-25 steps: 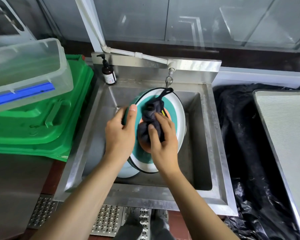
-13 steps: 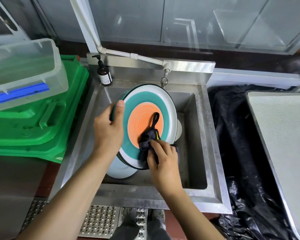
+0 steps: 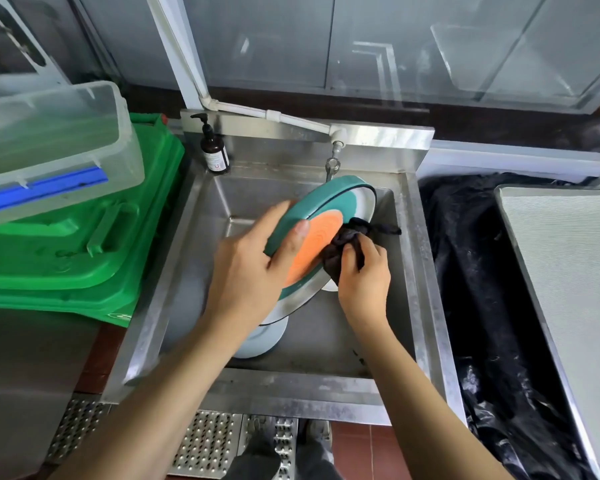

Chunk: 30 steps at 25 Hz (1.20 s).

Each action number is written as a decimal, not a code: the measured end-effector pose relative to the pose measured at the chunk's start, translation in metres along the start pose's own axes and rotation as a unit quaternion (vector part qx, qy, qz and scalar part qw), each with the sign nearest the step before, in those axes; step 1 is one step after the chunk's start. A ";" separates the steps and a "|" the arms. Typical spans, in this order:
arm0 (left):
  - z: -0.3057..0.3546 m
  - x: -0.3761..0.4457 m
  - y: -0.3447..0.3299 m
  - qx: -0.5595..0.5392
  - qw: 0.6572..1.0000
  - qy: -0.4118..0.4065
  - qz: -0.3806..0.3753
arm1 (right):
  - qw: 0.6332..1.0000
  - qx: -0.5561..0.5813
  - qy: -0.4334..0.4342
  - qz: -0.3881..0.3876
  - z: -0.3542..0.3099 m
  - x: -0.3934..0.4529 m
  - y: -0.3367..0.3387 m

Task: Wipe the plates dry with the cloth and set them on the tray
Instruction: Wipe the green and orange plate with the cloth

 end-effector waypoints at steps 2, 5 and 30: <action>0.007 -0.002 -0.002 0.021 1.000 -0.022 0.003 | 0.998 0.048 -0.026 0.002 0.002 -0.001 -0.001; 0.003 -0.007 -0.003 -0.006 0.999 -0.013 0.032 | 0.992 0.110 -0.040 0.036 -0.009 -0.001 0.008; -0.038 0.000 0.004 -0.104 0.984 0.116 0.084 | 0.956 0.123 0.266 -0.009 -0.100 -0.046 -0.007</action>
Point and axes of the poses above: each hand's wrist, its own x-axis towards the middle knuckle, its own y-axis out of the back of the hand, z = x × y, the point moved 9 cm from there along x, towards the middle knuckle, and after that the axes turned 13 degrees about -x, right-handed, at the moved point
